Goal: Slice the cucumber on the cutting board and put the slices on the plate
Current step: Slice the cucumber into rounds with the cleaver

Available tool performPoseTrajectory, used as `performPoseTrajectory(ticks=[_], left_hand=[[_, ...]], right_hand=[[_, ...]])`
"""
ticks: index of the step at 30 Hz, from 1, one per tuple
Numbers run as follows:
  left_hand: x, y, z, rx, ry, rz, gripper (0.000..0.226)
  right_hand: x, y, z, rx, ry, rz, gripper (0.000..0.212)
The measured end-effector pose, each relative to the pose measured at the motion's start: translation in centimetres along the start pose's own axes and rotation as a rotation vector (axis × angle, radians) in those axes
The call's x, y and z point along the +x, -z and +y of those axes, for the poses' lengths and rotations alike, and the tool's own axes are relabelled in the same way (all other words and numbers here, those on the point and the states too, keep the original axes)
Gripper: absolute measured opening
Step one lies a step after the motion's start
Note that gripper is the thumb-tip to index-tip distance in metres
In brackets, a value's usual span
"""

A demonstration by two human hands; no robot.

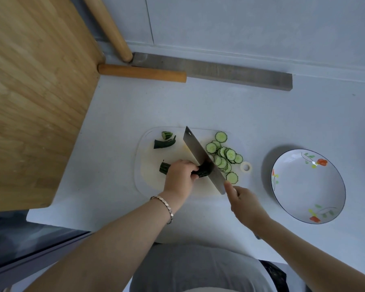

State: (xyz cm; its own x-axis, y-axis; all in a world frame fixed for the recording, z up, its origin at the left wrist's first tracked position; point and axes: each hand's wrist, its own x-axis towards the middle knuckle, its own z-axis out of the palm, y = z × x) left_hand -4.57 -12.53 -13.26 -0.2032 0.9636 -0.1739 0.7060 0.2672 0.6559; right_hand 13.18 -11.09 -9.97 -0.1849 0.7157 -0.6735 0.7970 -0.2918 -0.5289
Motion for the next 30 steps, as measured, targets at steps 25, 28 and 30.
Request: performPoseTrajectory(ticks=[25, 28, 30], left_hand=[[0.0, 0.0, -0.2, 0.023, -0.006, -0.002, 0.023], [0.0, 0.0, -0.2, 0.013, 0.007, -0.004, 0.022], [-0.1, -0.1, -0.1, 0.015, 0.005, 0.002, 0.020]], right_hand=[[-1.3, 1.5, -1.0, -0.060, 0.044, 0.001, 0.049], [-0.4, 0.9, -1.1, 0.003, 0.009, -0.022, 0.050], [0.2, 0.2, -1.2, -0.016, 0.016, -0.012, 0.049]])
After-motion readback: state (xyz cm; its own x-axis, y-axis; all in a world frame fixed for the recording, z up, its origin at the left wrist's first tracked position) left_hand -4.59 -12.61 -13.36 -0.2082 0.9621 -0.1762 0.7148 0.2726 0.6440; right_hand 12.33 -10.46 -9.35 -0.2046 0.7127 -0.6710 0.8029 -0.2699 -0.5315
